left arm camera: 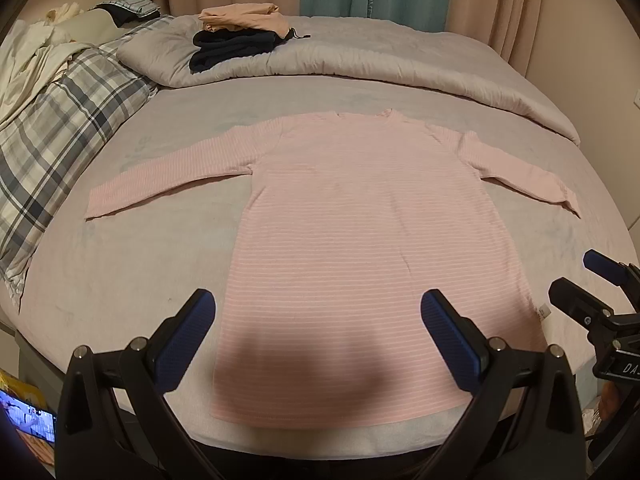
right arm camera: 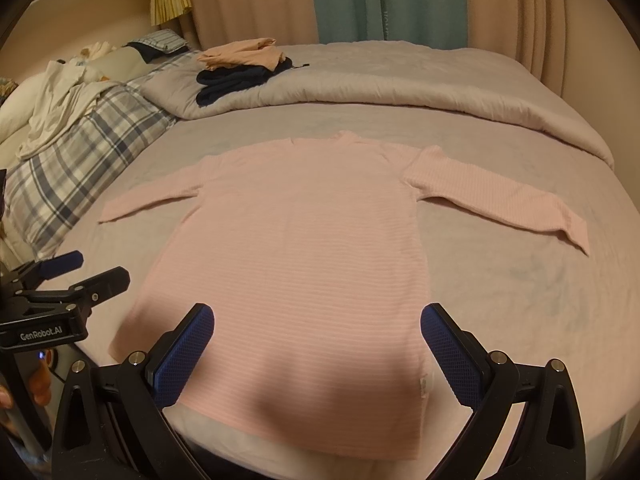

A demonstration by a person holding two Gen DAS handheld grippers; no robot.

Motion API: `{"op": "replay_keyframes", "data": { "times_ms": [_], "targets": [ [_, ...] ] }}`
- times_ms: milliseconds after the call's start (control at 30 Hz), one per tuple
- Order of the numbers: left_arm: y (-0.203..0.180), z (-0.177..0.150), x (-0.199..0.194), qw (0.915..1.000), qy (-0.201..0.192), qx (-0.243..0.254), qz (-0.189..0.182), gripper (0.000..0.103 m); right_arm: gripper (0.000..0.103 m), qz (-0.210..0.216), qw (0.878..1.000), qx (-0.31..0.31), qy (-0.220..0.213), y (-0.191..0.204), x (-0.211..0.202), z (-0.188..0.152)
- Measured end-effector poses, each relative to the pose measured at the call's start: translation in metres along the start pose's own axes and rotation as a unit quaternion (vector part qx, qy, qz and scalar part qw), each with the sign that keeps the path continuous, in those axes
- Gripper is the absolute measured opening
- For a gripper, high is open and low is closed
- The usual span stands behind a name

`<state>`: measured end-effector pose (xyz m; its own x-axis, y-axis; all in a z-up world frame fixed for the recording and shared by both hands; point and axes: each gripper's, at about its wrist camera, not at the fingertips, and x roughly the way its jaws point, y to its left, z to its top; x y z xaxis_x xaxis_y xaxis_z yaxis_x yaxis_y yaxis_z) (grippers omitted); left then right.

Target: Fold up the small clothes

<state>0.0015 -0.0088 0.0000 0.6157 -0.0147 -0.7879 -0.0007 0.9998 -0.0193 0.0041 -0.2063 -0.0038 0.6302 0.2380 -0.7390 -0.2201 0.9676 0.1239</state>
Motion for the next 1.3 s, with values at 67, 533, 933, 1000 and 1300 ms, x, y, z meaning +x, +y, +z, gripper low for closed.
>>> {"op": "replay_keyframes", "data": {
  "times_ms": [67, 533, 933, 1000, 1300],
  "targets": [
    [0.0003, -0.0002, 0.0, 1.0, 0.0, 0.0, -0.001, 0.103, 0.102, 0.0, 1.0, 0.0, 0.0, -0.0001, 0.0005, 0.0003],
    [0.0022, -0.0045, 0.0015, 1.0, 0.003, 0.002, -0.001, 0.103, 0.102, -0.001, 1.0, 0.0, 0.001, 0.0003, 0.001, -0.0011],
    [0.003, -0.0062, 0.003, 1.0, 0.006, 0.003, 0.0, 0.103, 0.102, -0.001, 1.0, 0.002, 0.003, -0.0002, 0.0023, -0.0022],
    [0.003, -0.0062, 0.0031, 1.0, 0.006, 0.003, 0.0, 0.103, 0.102, -0.001, 1.0, 0.001, 0.002, 0.0, 0.0022, -0.0021],
    [0.0031, -0.0073, 0.0038, 1.0, 0.007, 0.003, 0.0, 0.103, 0.102, -0.002, 1.0, 0.002, 0.003, -0.0003, 0.0023, -0.0019]
  ]
}}
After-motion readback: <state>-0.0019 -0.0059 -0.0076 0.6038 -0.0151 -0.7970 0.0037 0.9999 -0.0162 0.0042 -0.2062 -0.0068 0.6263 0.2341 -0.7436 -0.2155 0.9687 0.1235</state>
